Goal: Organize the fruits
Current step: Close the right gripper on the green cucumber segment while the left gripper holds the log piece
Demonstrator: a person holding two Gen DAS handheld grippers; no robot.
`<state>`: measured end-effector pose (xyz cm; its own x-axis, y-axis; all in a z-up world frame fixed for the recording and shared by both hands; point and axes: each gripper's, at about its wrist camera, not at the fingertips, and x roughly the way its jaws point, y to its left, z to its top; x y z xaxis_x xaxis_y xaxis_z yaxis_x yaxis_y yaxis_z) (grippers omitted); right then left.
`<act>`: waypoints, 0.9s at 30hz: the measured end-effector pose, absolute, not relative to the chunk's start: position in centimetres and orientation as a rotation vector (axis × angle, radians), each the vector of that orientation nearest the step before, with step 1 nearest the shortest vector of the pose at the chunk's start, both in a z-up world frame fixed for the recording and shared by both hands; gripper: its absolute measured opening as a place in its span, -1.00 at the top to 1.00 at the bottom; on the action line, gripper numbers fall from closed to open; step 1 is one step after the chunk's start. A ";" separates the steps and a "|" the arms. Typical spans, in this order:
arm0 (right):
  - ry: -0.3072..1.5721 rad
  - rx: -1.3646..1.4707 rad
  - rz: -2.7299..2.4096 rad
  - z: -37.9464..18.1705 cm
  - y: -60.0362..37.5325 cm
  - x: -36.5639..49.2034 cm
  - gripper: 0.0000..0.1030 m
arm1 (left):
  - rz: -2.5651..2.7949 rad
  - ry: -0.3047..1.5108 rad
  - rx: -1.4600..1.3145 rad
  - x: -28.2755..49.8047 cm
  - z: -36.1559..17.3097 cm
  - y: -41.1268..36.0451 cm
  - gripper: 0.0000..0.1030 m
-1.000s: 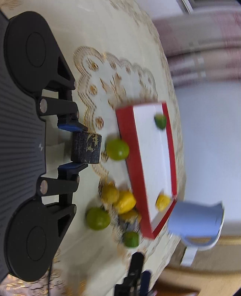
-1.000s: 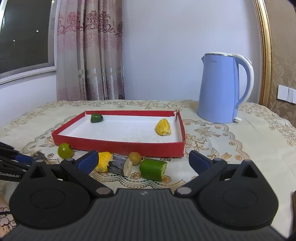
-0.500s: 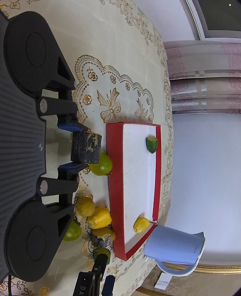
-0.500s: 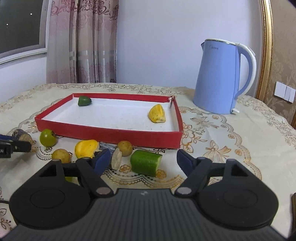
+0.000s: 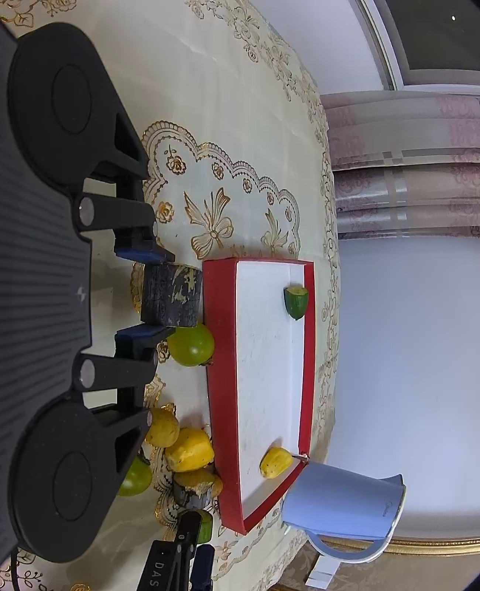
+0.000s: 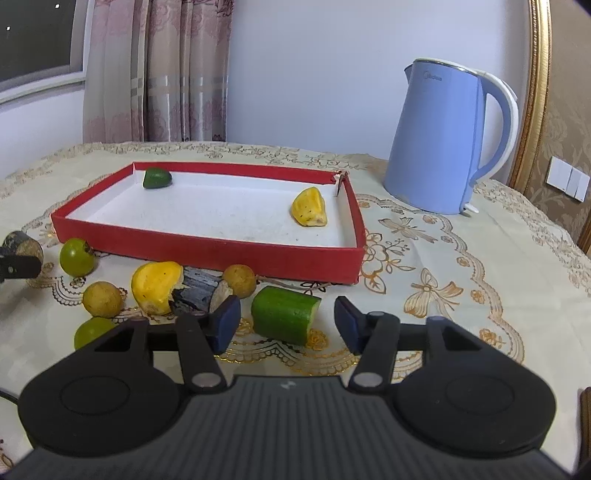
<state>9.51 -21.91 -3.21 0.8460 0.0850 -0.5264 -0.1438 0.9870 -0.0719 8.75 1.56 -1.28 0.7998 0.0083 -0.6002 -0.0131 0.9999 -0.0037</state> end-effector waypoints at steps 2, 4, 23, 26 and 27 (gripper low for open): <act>0.560 -0.117 0.115 -3.3 -21.8 9.9 0.27 | 0.011 0.643 -0.006 8.8 -1.2 1.6 0.37; 0.567 -0.114 0.119 -3.3 -21.8 10.1 0.30 | 0.009 0.642 -0.004 8.9 -1.2 1.6 0.37; 0.550 -0.107 0.124 -2.9 -23.2 9.6 0.08 | 0.011 0.637 -0.002 9.2 -0.9 1.8 0.37; 0.516 -0.148 0.139 -3.0 -22.6 9.1 -0.67 | 0.010 0.638 0.000 9.1 -0.9 1.7 0.37; 0.501 -0.160 0.156 -2.9 -22.4 8.9 -0.65 | 0.010 0.638 0.002 9.1 -0.8 1.7 0.37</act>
<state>8.94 -22.42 -2.86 0.8658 0.1094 -0.4882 -0.1873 0.9757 -0.1135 9.05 1.66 -0.82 0.8035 0.0101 -0.5952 -0.0089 0.9999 0.0049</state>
